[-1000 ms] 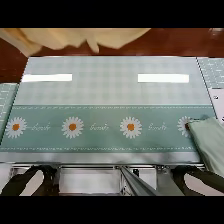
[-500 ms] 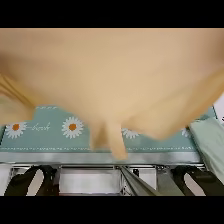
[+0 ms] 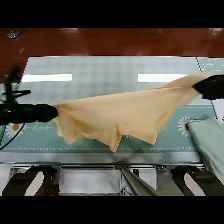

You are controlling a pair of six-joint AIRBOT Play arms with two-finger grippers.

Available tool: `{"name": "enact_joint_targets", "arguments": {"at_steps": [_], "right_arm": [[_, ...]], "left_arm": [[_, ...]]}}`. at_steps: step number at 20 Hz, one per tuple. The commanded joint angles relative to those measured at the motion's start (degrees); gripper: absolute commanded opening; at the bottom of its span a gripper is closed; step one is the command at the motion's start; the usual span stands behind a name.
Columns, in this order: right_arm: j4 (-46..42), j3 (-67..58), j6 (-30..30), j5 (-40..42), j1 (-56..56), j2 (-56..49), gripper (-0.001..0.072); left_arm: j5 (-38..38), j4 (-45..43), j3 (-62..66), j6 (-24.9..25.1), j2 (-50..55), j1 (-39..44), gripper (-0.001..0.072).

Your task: Fold the shirts.

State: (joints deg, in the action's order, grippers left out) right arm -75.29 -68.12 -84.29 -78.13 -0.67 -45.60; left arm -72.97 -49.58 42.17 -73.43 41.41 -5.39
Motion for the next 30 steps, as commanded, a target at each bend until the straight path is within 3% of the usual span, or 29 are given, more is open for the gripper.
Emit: {"name": "enact_joint_targets", "arguments": {"at_steps": [1,4,7,8,9,10,11,13,16,20,23,26,30], "right_arm": [[-3.7,8.5,-3.5,11.3,0.0,-9.9,0.0026],[-2.2,7.1,-5.1,19.0,0.0,-22.0,0.0026],[2.5,3.3,-5.4,20.7,0.0,-32.2,0.0026],[4.4,1.7,-5.4,20.4,0.0,-34.5,0.0029],[6.3,0.3,-5.4,20.0,-0.4,-35.9,0.0128],[8.9,-1.1,-5.2,18.9,-1.2,-36.7,0.0407],[10.7,-3.0,-3.7,16.9,-2.7,-36.7,0.0629],[10.2,-7.3,-0.5,9.4,-7.4,-35.9,0.0626],[7.4,-6.8,1.0,2.4,-18.1,-32.5,0.0626],[8.1,9.2,1.9,6.5,-28.8,-25.4,0.0625],[12.8,21.4,7.5,11.1,-30.7,-21.2,0.0625],[19.4,26.8,11.4,13.0,-30.6,-20.5,0.0616],[23.3,28.4,13.1,13.7,-30.6,-20.5,0.0617]], "left_arm": [[19.5,0.1,-5.0,1.0,11.2,5.3,0.0022],[28.8,2.3,-1.1,0.8,22.3,8.3,0.0022],[27.9,6.4,4.6,0.8,30.6,8.7,0.0036],[26.5,6.3,6.4,0.8,32.2,8.7,0.0207],[24.1,6.2,8.0,0.8,33.3,8.6,0.0609],[20.0,3.9,10.1,1.0,34.0,8.0,0.0704],[15.0,-0.5,12.5,0.7,34.2,6.9,0.0704],[4.1,-10.6,16.9,-5.7,33.7,2.7,0.0703],[-2.8,-12.2,14.9,-6.8,29.2,-4.9,0.0701],[2.7,-1.7,-4.1,-6.8,19.4,-7.0,0.0701],[6.8,6.2,-15.8,-4.2,15.5,-7.2,0.0701],[14.3,15.4,-21.0,-1.6,15.2,-6.4,0.0701],[29.7,16.8,-22.2,-1.8,15.5,-1.1,0.07]]}}
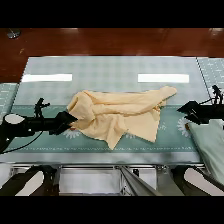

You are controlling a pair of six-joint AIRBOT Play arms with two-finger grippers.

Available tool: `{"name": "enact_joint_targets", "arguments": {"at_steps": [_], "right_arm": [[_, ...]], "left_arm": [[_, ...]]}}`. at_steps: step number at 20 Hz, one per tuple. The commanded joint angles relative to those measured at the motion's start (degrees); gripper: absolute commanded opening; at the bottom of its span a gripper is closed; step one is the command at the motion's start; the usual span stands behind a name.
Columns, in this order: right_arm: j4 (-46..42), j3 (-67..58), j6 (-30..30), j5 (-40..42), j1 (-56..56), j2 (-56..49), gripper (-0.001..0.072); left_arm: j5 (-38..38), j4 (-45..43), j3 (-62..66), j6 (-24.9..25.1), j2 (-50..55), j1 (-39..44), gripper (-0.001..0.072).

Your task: Fold the shirts.

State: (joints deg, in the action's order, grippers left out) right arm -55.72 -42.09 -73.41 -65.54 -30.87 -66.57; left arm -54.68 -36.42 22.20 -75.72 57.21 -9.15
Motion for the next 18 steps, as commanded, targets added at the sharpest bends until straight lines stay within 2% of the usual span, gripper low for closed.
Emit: {"name": "enact_joint_targets", "arguments": {"at_steps": [1,4,5,6,7,8,12,18], "right_arm": [[3.7,2.4,2.2,1.0,-0.4,0.5,0.0616],[4.1,2.4,2.1,0.9,-0.4,0.4,0.0616],[5.0,2.3,2.1,0.9,-0.3,0.0,0.0616],[5.3,2.3,2.1,1.3,0.4,-0.5,0.0616],[5.4,2.3,2.1,2.0,1.9,-1.4,0.0617],[5.9,2.3,2.1,3.1,3.7,-2.5,0.0617],[7.4,-2.1,-0.8,8.6,8.7,-8.2,0.0616],[9.8,-16.5,-3.9,9.6,14.5,-19.8,0.0616]], "left_arm": [[14.8,4.8,-2.2,0.5,-0.3,3.2,0.07],[20.1,6.5,-2.2,0.5,-0.2,3.4,0.0694],[20.2,6.5,-2.1,0.6,0.0,3.5,0.0613],[20.2,6.5,-2.1,0.6,-0.1,3.6,0.0464],[19.5,6.5,-2.1,1.9,-0.1,3.8,0.0085],[19.5,7.2,-2.0,5.5,-0.1,4.2,0.0022],[17.8,7.8,0.7,9.1,-0.1,4.2,0.0022],[17.7,7.8,5.7,9.1,-0.1,4.2,0.0022]]}}
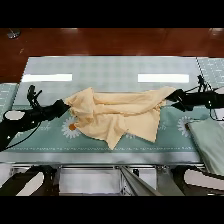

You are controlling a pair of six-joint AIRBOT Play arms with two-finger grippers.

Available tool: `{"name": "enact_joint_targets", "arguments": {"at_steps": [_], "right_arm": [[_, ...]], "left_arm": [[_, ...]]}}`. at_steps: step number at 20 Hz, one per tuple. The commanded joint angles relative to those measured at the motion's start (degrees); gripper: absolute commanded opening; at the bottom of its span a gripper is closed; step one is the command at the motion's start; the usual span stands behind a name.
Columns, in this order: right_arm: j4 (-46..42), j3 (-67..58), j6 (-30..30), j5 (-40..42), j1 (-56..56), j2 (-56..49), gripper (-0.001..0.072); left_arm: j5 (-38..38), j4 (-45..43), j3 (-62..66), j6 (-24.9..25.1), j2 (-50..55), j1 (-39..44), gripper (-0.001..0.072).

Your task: Fold the shirts.

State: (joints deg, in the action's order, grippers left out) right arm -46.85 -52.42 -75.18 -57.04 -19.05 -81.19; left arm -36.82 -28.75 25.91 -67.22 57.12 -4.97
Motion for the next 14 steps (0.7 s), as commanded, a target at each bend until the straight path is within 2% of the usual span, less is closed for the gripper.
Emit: {"name": "enact_joint_targets", "arguments": {"at_steps": [1,6,7,9,11,14], "right_arm": [[0.9,-8.7,-3.0,0.9,3.6,-7.4,0.0616],[0.9,-16.7,-7.2,-0.1,7.9,-16.7,0.0613],[0.9,-17.9,-7.6,-0.4,8.6,-17.7,0.0535],[1.0,-20.7,-6.8,-1.4,9.3,-18.2,0.0035],[0.5,-25.7,-5.8,-5.2,9.1,-18.1,0.0026],[-3.4,-38.2,-5.8,-10.9,9.0,-15.6,0.0026]], "left_arm": [[-0.3,0.1,2.4,0.6,0.0,0.0,0.0022],[-0.3,0.1,2.6,0.6,0.0,0.0,0.0022],[-0.3,0.1,2.6,0.6,0.0,0.0,0.0022],[-0.3,0.1,3.1,0.6,0.0,-0.2,0.0021],[-0.8,0.1,6.3,0.6,-0.1,-1.1,0.0022],[-3.2,0.1,17.9,0.6,-0.1,-4.2,0.0022]]}}
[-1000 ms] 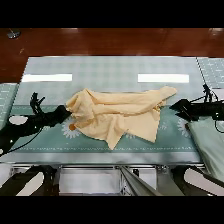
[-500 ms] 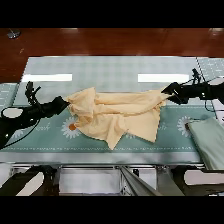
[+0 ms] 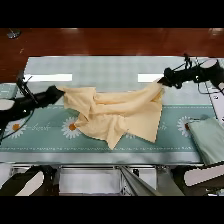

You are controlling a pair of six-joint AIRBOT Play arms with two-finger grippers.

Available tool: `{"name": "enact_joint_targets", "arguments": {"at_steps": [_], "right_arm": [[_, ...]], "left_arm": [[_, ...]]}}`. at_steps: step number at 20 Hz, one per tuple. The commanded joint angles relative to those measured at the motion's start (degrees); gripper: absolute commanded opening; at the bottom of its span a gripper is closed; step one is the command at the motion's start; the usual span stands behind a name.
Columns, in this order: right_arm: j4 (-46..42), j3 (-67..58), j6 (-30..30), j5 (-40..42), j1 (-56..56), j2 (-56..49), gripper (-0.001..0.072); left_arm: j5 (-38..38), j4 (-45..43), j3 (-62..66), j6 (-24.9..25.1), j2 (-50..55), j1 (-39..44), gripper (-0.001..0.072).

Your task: Fold the shirts.

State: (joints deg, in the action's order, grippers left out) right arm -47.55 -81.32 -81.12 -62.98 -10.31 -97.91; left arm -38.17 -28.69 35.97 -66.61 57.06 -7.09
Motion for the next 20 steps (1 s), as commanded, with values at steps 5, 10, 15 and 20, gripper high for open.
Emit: {"name": "enact_joint_targets", "arguments": {"at_steps": [5,10,15,20], "right_arm": [[-4.4,-32.1,0.3,-7.7,0.2,10.1,0.0026],[-8.7,-36.3,2.4,-11.2,0.2,26.3,0.0026],[-18.0,-29.6,2.3,-21.7,0.2,43.3,0.0026],[-21.1,-4.9,-0.4,-22.1,0.2,58.8,0.0026]], "left_arm": [[-9.1,0.0,35.0,0.0,-0.7,-7.7,0.0022],[-12.4,-0.2,54.2,0.0,-5.8,-13.7,0.0022],[-14.6,-11.9,56.9,-1.0,-15.5,-23.7,0.0022],[-25.9,-28.5,50.8,-8.7,-19.7,-23.7,0.0022]]}}
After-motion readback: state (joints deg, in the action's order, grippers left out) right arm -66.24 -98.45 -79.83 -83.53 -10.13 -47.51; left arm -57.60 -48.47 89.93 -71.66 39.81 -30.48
